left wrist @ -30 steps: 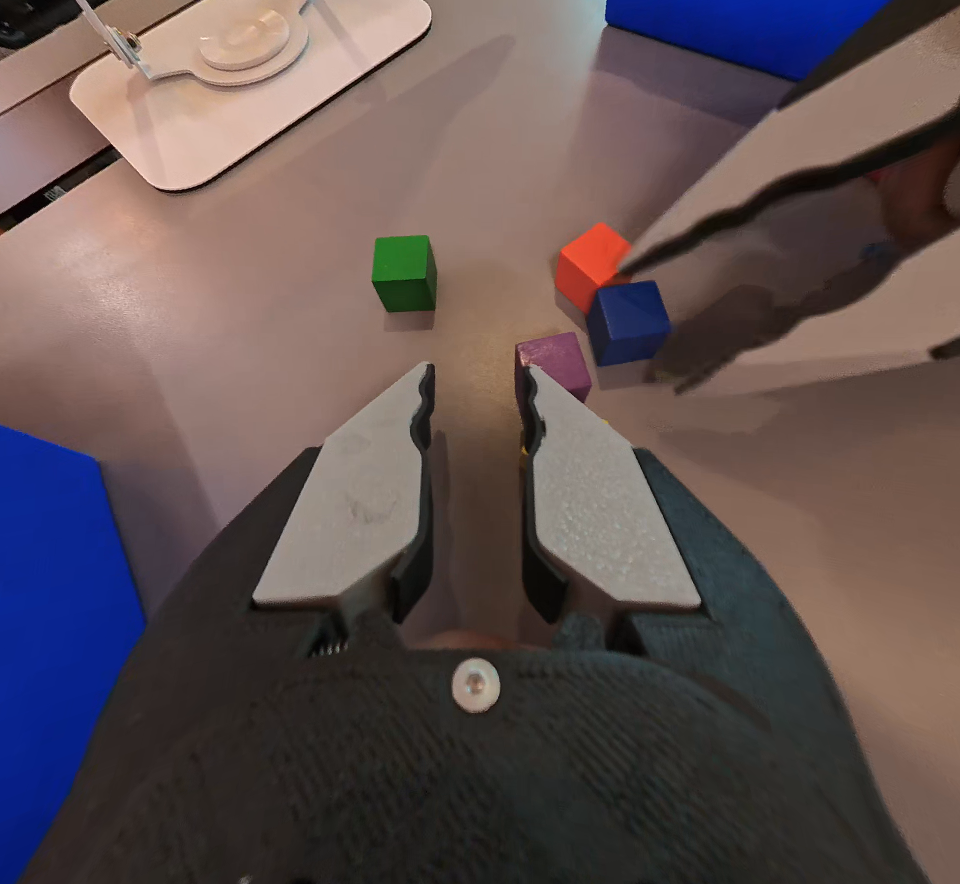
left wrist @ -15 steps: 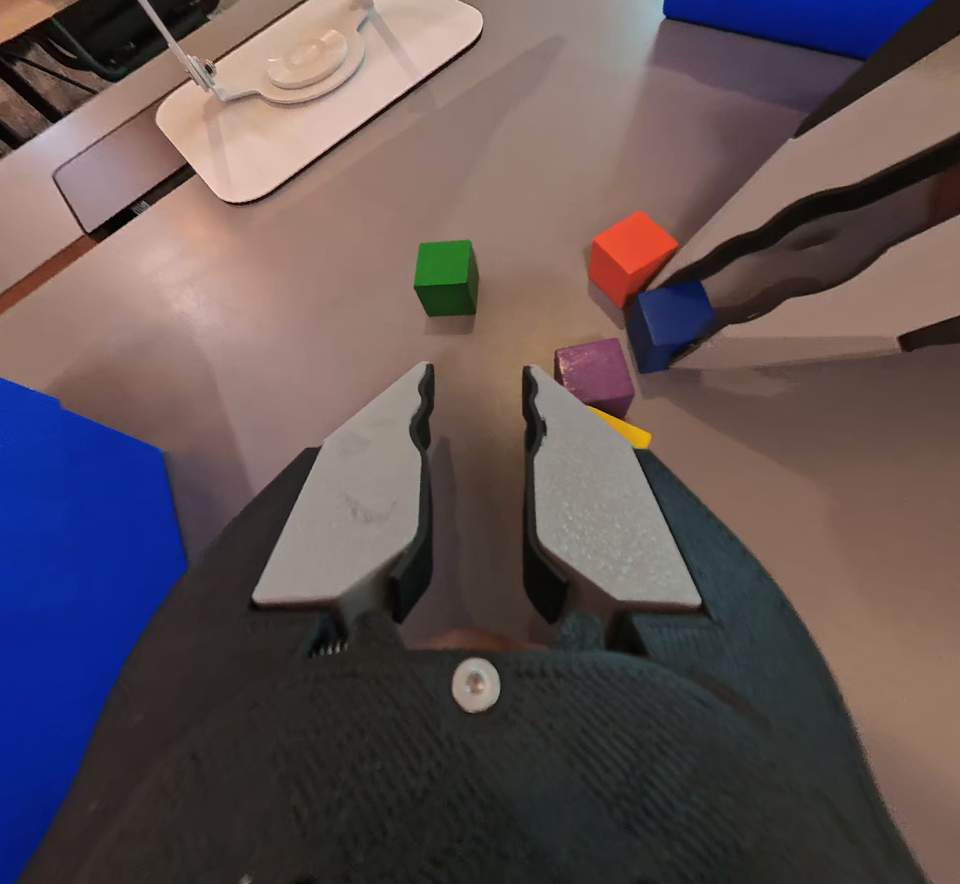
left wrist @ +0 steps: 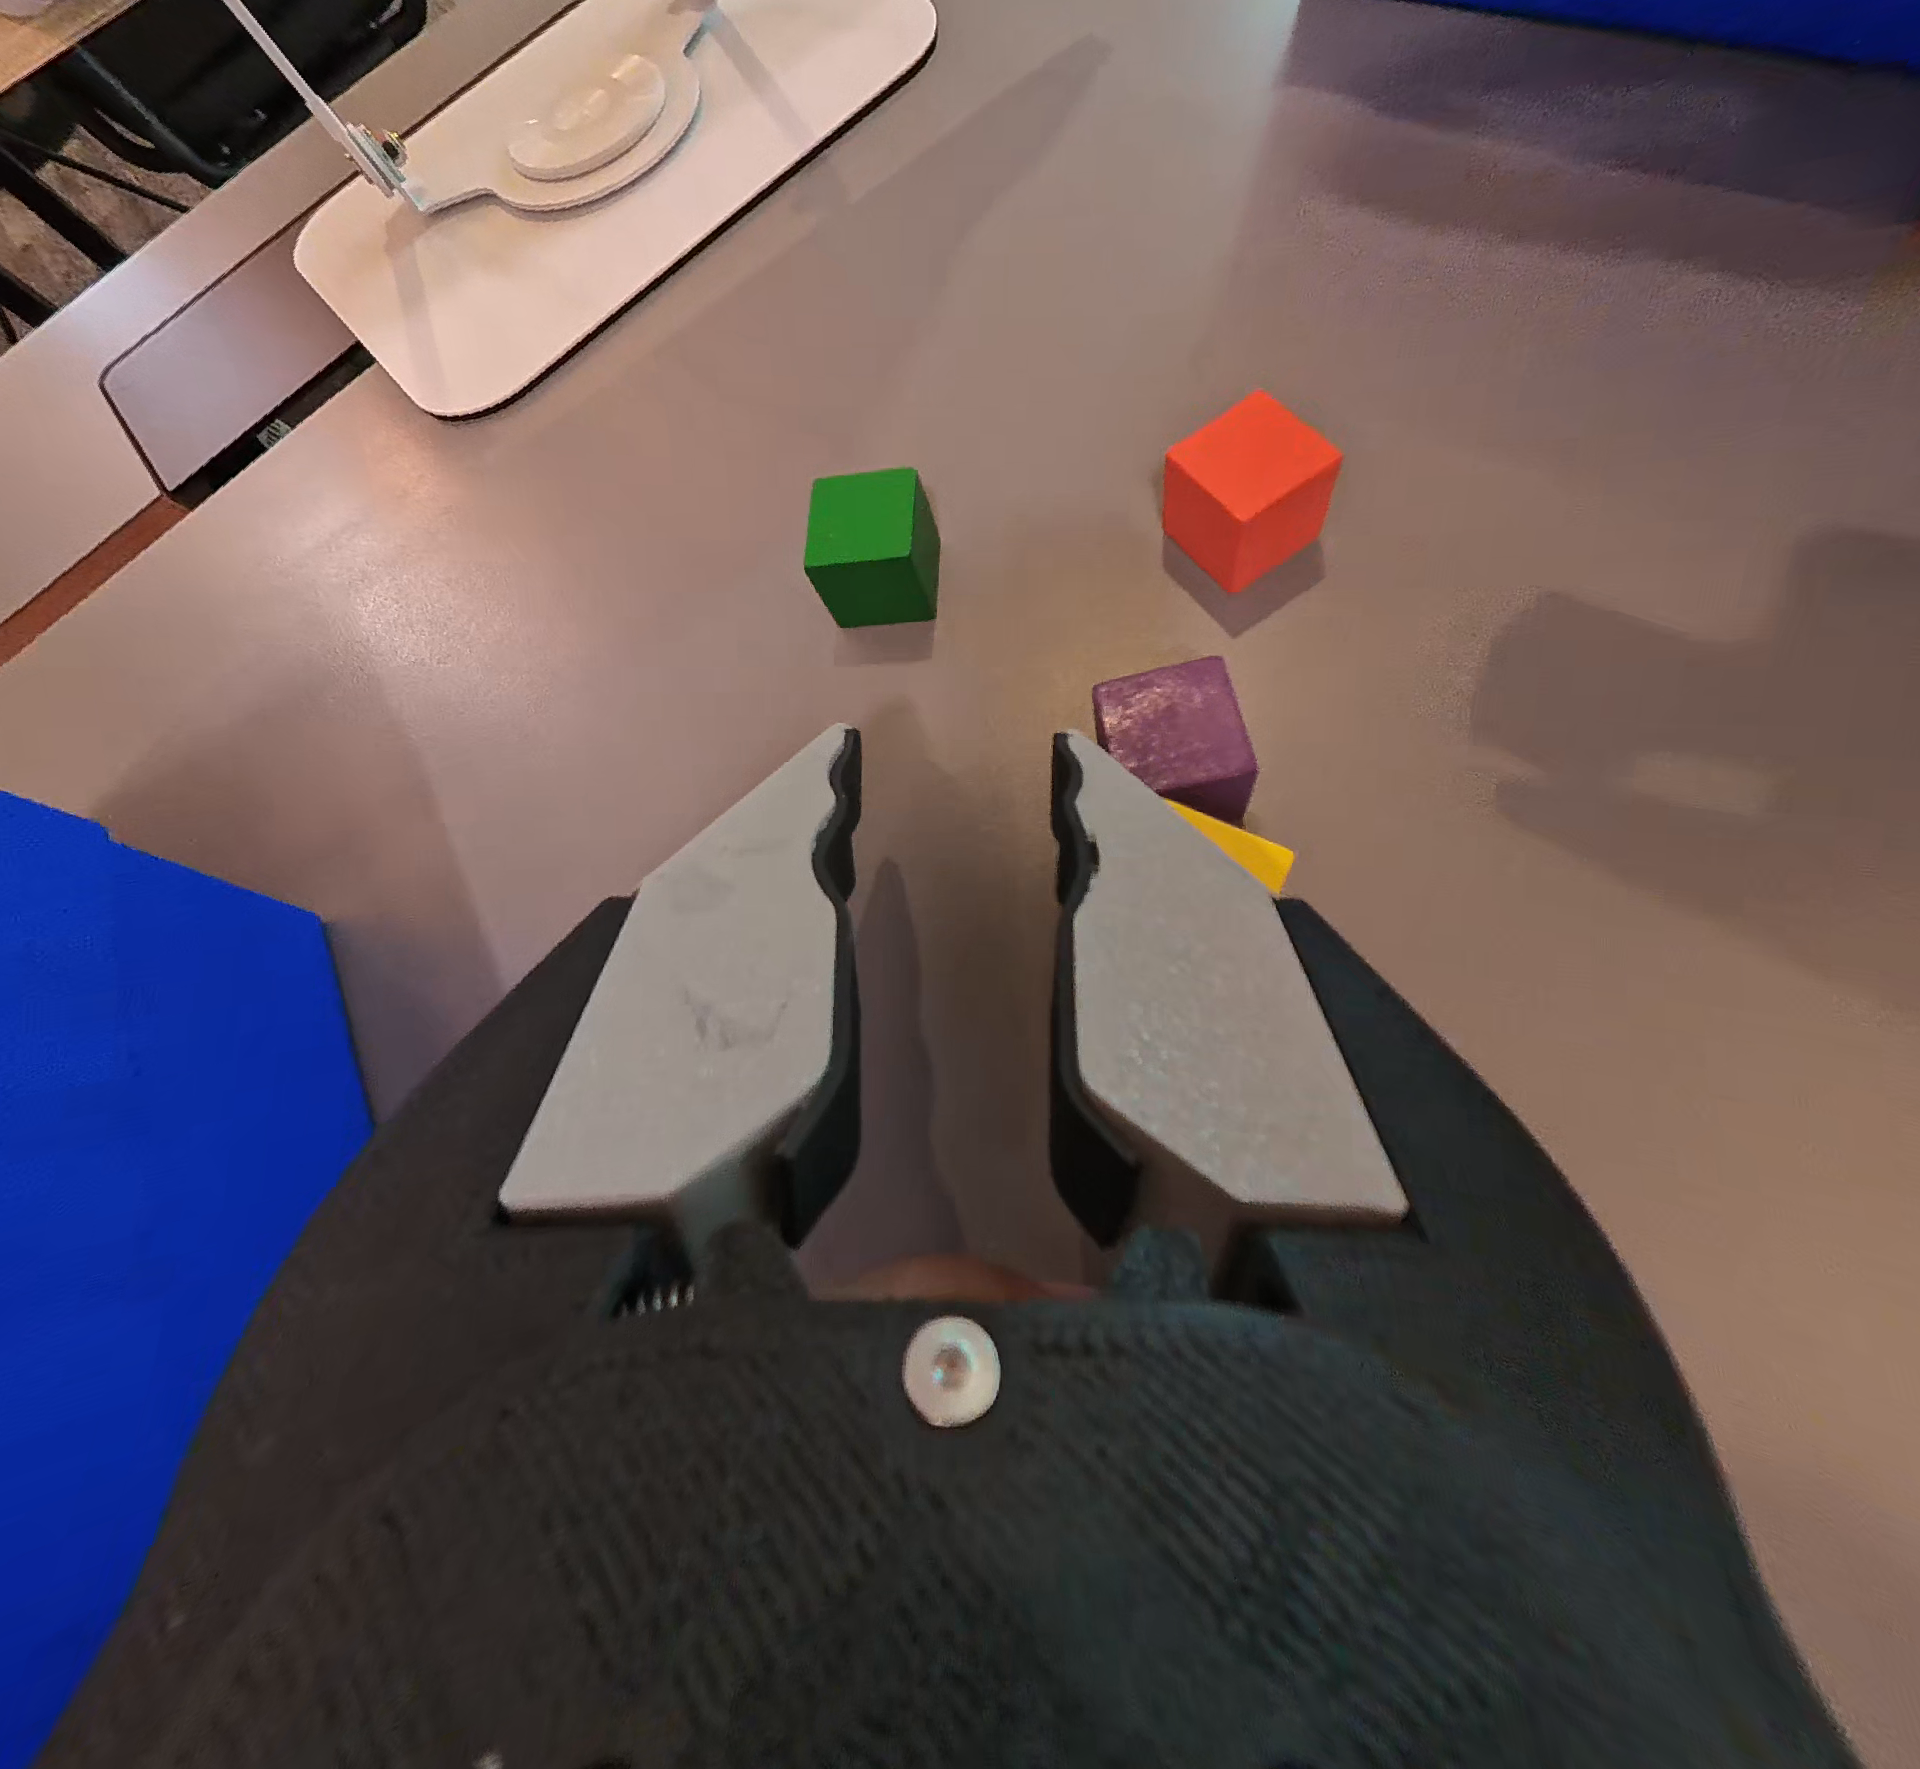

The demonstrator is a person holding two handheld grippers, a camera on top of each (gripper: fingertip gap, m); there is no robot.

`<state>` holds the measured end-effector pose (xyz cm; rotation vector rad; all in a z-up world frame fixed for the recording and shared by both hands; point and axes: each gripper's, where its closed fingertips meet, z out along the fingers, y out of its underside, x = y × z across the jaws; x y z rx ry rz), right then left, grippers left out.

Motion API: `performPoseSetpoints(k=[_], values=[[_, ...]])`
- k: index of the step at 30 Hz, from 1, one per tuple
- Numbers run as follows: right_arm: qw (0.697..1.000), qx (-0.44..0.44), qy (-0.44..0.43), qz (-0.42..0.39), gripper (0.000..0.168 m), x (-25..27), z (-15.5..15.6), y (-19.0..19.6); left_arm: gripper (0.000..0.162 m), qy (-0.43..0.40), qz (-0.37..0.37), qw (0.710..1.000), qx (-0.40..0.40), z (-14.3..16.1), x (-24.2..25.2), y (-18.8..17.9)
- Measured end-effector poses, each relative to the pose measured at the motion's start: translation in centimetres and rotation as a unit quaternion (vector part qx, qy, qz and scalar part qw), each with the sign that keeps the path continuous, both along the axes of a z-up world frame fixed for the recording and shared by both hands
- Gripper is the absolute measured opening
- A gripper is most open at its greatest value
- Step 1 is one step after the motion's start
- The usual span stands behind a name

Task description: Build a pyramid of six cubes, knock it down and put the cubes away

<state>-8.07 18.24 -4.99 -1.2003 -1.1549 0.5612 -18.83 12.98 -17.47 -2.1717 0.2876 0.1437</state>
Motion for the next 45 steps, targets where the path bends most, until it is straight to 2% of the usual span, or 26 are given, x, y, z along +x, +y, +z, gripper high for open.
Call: performPoseSetpoints(k=[4, 8, 10, 12, 14, 17, 19, 20, 21, 24, 27, 29, 32, 35, 40, 42, 45], values=[[0.987, 0.084, 0.127, -0.046, 0.025, 4.1, 6.4, -0.4, 0.035, 0.006, -0.004, 1.0, 0.001, 0.0, 0.2, 0.0], [0.935, 0.175, 0.247, -0.185, 0.024, 11.1, 12.4, 0.5, 0.037, 0.009, -0.002, 1.0, -0.001, -0.1, 0.1, 0.0], [0.922, 0.191, 0.23, -0.248, 0.024, 13.3, 13.5, 2.0, 0.037, 0.008, -0.002, 1.0, -0.001, -0.2, 0.1, 0.0], [0.92, 0.182, 0.173, -0.3, 0.024, 14.7, 13.5, 4.5, 0.037, 0.009, -0.002, 1.0, 0.002, -0.1, 0.1, 0.0], [0.931, 0.125, 0.108, -0.327, 0.025, 15.5, 11.6, 8.0, 0.037, 0.011, 0.0, 1.0, 0.004, 0.0, 0.0, 0.0], [0.952, -0.017, -0.02, -0.305, 0.026, 15.0, 5.0, 12.5, 0.037, 0.011, 0.004, 1.0, 0.013, 0.4, -0.1, 0.1], [0.947, -0.083, -0.082, -0.299, 0.048, 15.0, 1.4, 13.9, 0.037, 0.014, 0.005, 1.0, 0.014, 0.4, -0.2, 0.1], [0.947, -0.088, -0.086, -0.296, 0.054, 15.0, 1.1, 14.1, 0.037, 0.017, 0.004, 1.0, 0.013, 0.4, -0.1, 0.1], [0.95, -0.074, -0.075, -0.293, 0.052, 14.9, 1.6, 14.0, 0.036, 0.019, 0.003, 1.0, 0.011, 0.3, -0.1, 0.2], [0.968, -0.016, -0.024, -0.251, 0.038, 13.9, 4.4, 11.8, 0.037, 0.027, -0.001, 1.0, 0.006, 0.0, 0.1, 0.1], [0.984, -0.018, -0.028, -0.175, 0.038, 11.5, 5.2, 8.0, 0.037, 0.033, -0.001, 0.999, 0.005, -0.2, 0.0, 0.1], [0.989, -0.06, -0.069, -0.121, 0.049, 9.7, 3.8, 5.1, 0.037, 0.031, -0.003, 1.0, 0.004, -0.1, 0.0, 0.0], [0.976, -0.135, -0.163, -0.054, 0.055, 7.9, -1.0, 1.0, 0.037, 0.03, -0.005, 0.999, 0.008, 0.1, 0.1, 0.0], [0.959, -0.148, -0.229, -0.078, 0.054, 8.3, -5.5, 0.0, 0.038, 0.028, -0.009, 1.0, 0.008, 0.3, 0.3, -0.2], [0.934, -0.141, -0.291, -0.149, 0.054, 10.2, -10.3, 1.0, 0.037, 0.031, -0.017, 0.999, 0.012, 0.5, 0.8, -0.3], [0.919, -0.11, -0.323, -0.196, 0.055, 11.3, -11.3, 2.0, 0.037, 0.031, -0.02, 0.999, 0.013, 0.6, 0.9, -0.3], [0.906, -0.065, -0.337, -0.246, 0.047, 12.2, -12.3, 3.3, 0.037, 0.032, -0.024, 0.999, 0.013, 0.6, 1.1, -0.3]])
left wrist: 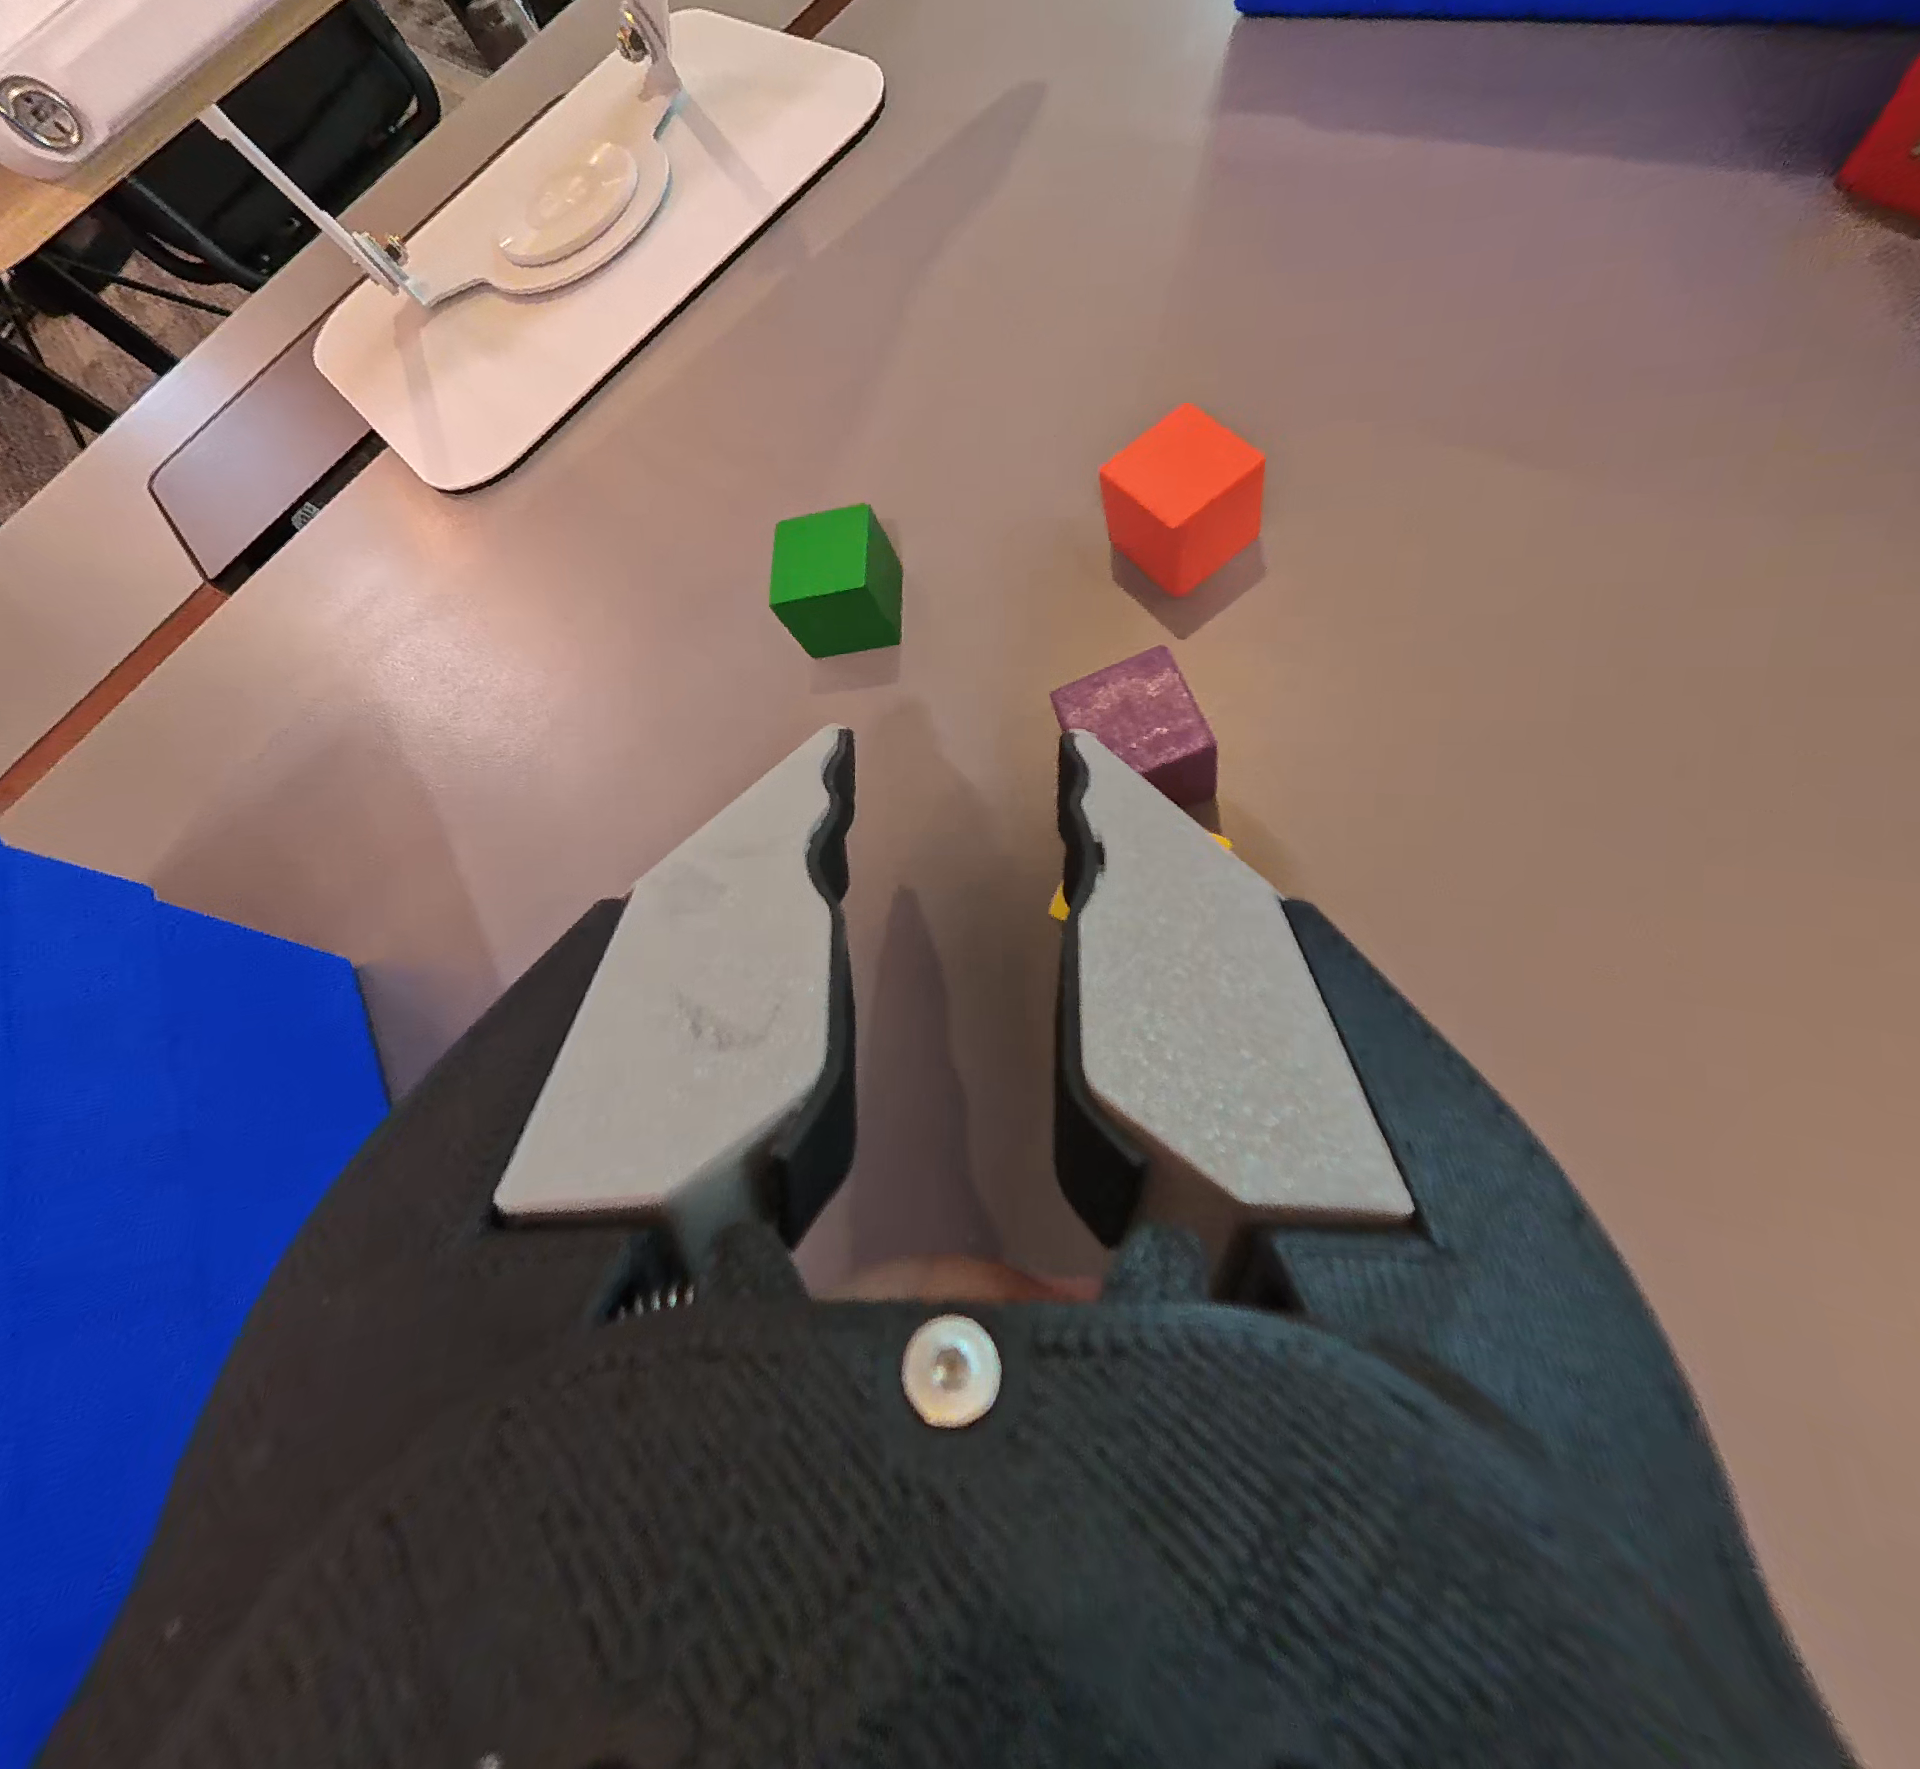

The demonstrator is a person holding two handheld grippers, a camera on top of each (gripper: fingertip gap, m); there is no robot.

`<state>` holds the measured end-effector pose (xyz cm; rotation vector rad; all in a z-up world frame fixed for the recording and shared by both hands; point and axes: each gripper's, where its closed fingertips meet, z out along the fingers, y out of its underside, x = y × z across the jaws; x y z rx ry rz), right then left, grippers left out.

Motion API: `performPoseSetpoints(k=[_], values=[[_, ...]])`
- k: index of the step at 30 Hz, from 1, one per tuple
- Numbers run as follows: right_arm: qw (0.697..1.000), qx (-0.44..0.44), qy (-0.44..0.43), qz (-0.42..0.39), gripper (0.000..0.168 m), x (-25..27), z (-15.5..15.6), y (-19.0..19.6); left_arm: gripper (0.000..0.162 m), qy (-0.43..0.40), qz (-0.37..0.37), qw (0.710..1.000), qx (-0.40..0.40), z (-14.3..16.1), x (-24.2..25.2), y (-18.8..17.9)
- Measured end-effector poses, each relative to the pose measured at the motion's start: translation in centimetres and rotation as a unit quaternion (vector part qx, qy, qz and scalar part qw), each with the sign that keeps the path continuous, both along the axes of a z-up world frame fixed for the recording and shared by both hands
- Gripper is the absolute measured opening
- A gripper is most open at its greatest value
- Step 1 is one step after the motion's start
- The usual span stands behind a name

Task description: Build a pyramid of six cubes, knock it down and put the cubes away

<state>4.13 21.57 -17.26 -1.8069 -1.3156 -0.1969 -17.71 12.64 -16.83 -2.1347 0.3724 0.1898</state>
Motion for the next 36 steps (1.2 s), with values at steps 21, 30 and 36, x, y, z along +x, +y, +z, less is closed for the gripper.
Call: performPoseSetpoints(k=[21, 30, 36], values=[[0.95, -0.134, 0.263, 0.102, 0.026, -2.1, 7.0, -5.0, 0.038, -0.008, 0.001, 1.0, -0.002, -0.1, -0.2, -0.1], [0.97, 0.005, 0.24, -0.04, 0.026, 5.3, 12.7, 8.6, 0.037, -0.008, 0.014, 1.0, -0.004, -0.1, -0.8, -0.1], [0.975, -0.061, 0.211, 0.018, 0.055, 1.4, 10.9, 6.9, 0.039, -0.029, 0.038, 0.999, -0.024, -0.8, -2.0, -0.4]])
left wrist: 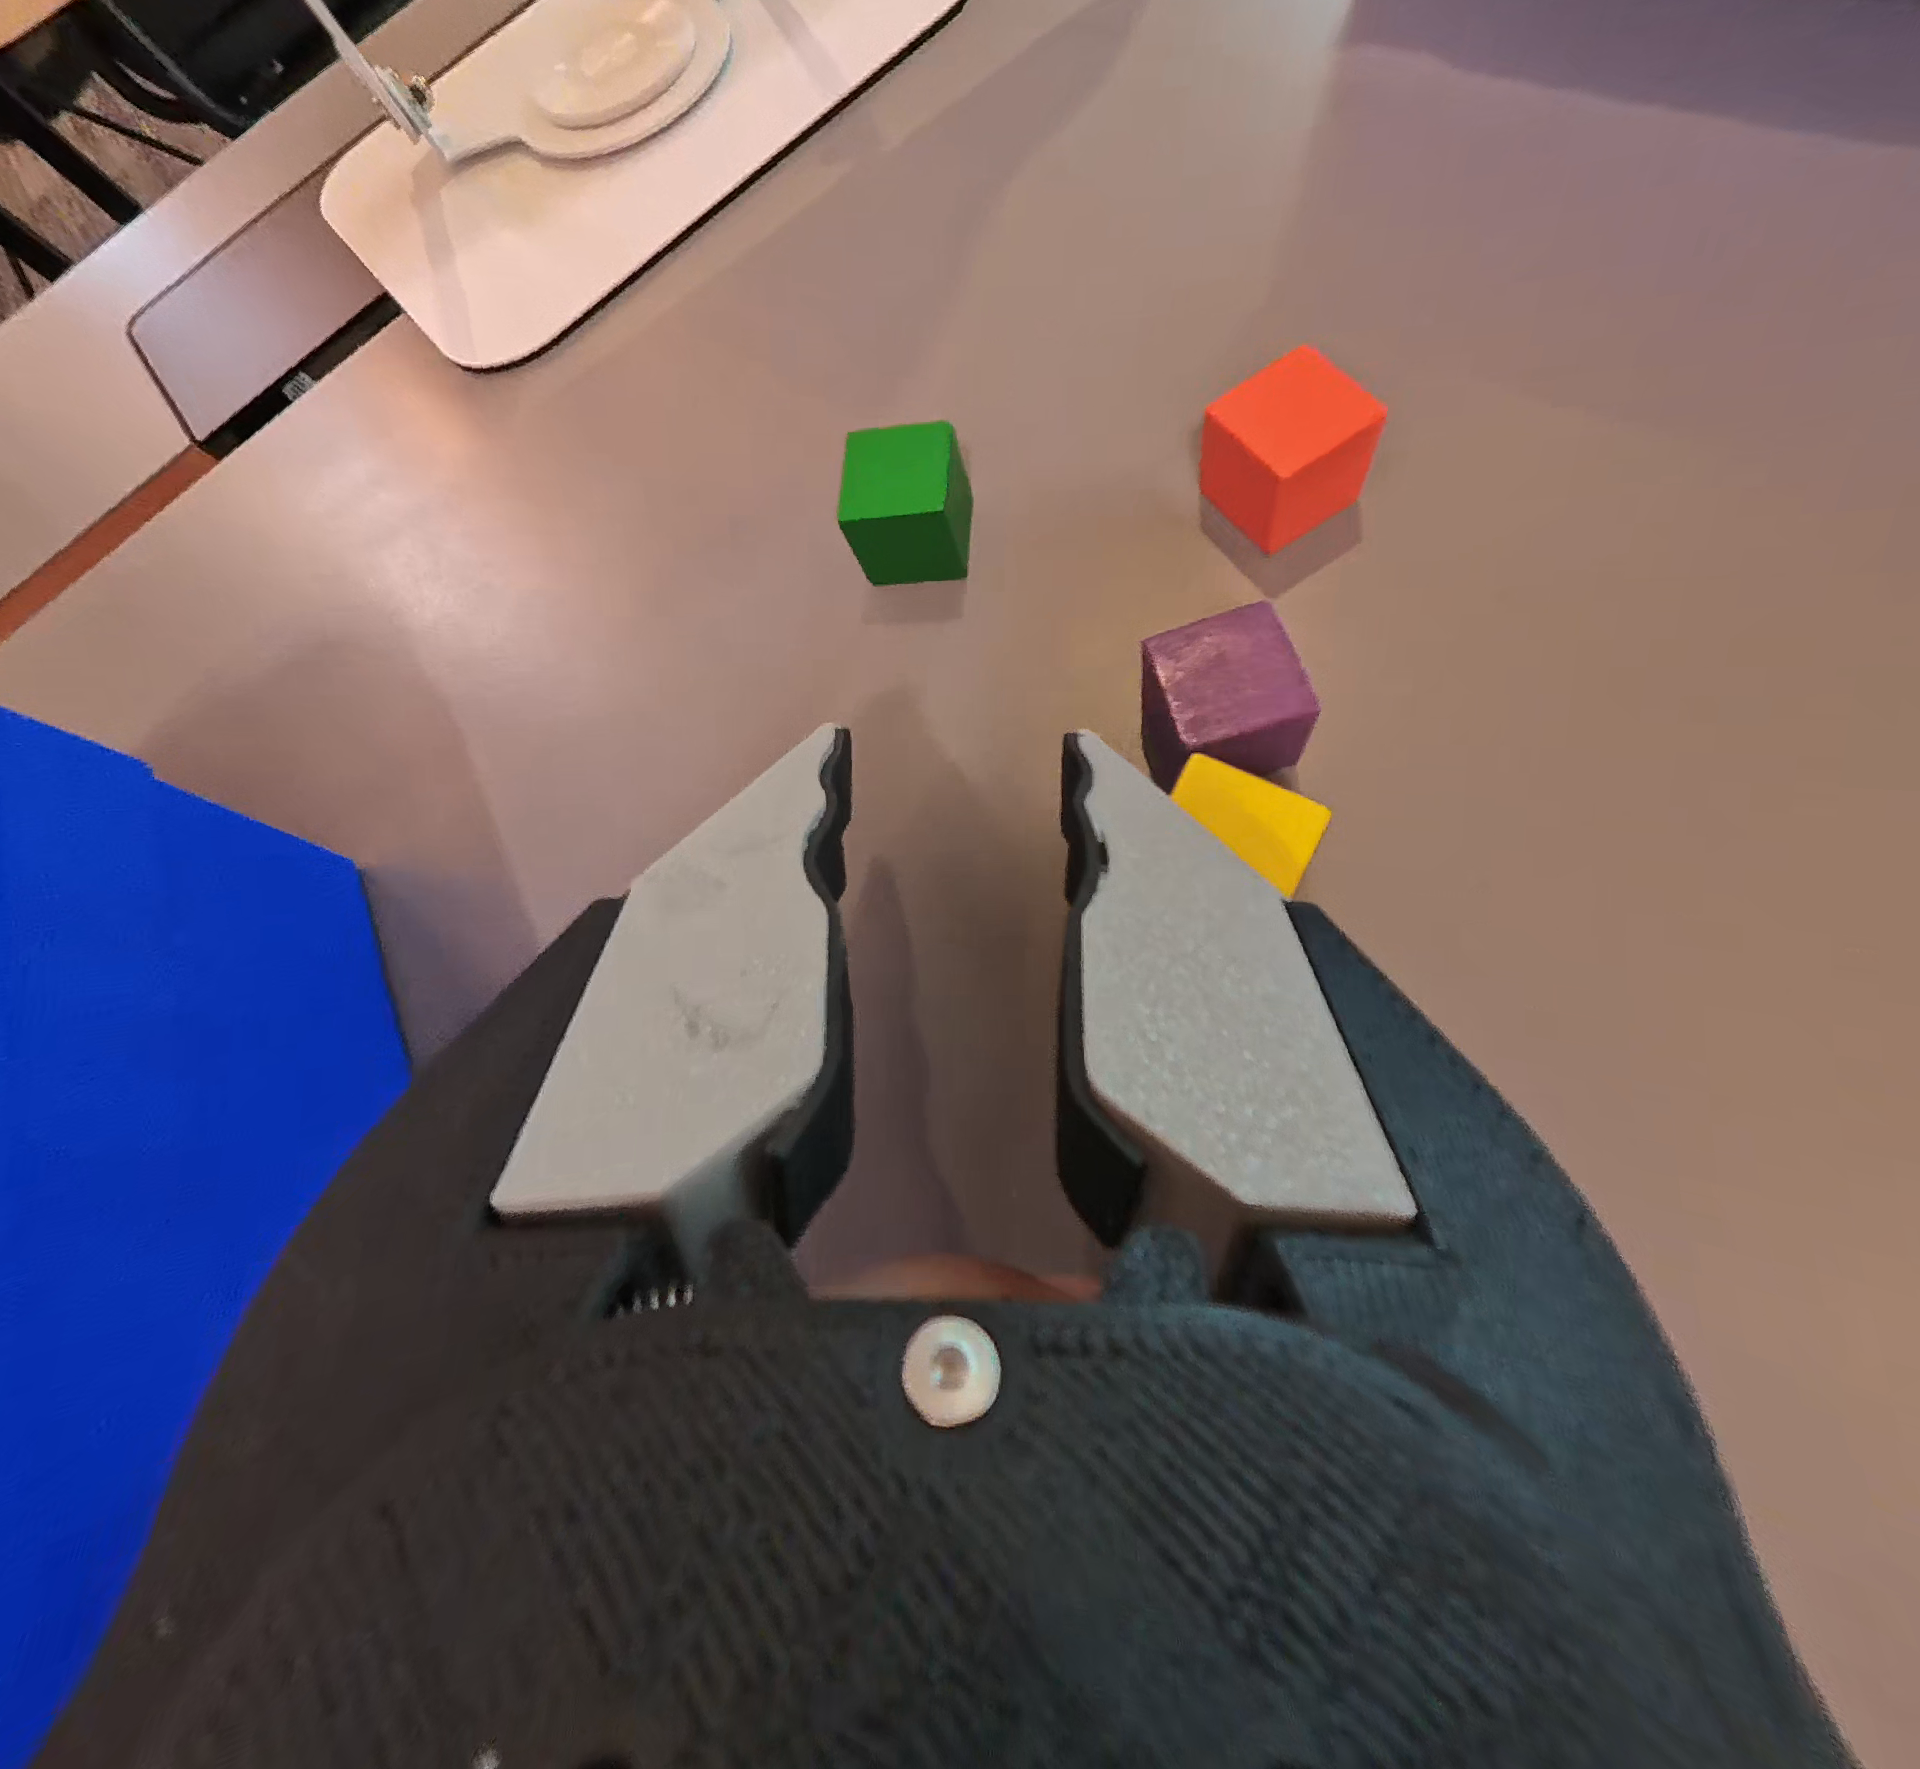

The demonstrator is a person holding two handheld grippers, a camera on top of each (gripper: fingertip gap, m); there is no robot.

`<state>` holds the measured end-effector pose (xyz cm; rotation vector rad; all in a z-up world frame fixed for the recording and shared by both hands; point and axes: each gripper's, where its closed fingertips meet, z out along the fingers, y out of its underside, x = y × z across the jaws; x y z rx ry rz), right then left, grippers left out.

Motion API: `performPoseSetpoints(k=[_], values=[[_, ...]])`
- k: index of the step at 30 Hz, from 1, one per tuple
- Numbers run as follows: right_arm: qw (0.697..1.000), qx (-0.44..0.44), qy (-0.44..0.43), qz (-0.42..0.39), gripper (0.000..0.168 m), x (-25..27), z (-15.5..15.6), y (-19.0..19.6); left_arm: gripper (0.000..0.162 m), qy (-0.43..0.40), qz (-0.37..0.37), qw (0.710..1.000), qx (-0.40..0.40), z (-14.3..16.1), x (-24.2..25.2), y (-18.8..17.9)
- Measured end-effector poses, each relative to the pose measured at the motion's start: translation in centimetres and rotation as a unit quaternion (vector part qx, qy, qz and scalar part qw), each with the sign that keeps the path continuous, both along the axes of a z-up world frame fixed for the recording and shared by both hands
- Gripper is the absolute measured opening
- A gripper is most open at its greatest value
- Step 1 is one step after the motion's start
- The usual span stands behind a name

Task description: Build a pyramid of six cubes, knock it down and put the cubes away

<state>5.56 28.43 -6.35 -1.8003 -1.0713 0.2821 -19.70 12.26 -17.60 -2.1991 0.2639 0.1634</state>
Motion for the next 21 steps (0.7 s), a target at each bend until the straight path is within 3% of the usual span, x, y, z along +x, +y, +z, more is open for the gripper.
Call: performPoseSetpoints(k=[3, 6, 10, 15, 16, 17, 18, 21], values=[[0.992, -0.02, 0.012, 0.12, 0.05, -5.9, 0.6, -5.9, 0.039, -0.007, 0.002, 1.0, 0.001, 0.0, -0.3, 0.1], [0.968, -0.097, -0.012, 0.23, 0.054, -11.6, -1.9, -11.4, 0.04, -0.01, -0.001, 1.0, -0.002, -0.2, -0.3, 0.0], [0.96, -0.114, -0.099, 0.236, 0.058, -15.7, -7.2, -10.4, 0.041, 0.0, -0.003, 1.0, 0.001, 0.1, -0.3, 0.0], [0.929, -0.215, -0.107, 0.28, 0.057, -18.2, -11.3, -11.1, 0.047, -0.015, -0.011, 1.0, 0.016, 1.2, -0.2, -0.3], [0.928, -0.217, -0.116, 0.28, 0.056, -18.4, -12.0, -10.9, 0.047, -0.019, -0.011, 1.0, 0.018, 1.3, -0.2, -0.3], [0.927, -0.215, -0.125, 0.281, 0.044, -18.4, -12.6, -10.7, 0.047, -0.022, -0.011, 1.0, 0.018, 1.4, -0.3, -0.3], [0.929, -0.207, -0.123, 0.28, 0.026, -18.5, -12.6, -10.5, 0.047, -0.023, -0.01, 1.0, 0.018, 1.5, -0.3, -0.4], [0.945, -0.178, -0.067, 0.264, 0.025, -18.5, -9.7, -10.3, 0.048, -0.03, -0.021, 0.999, 0.008, 1.2, 0.1, -0.6]])
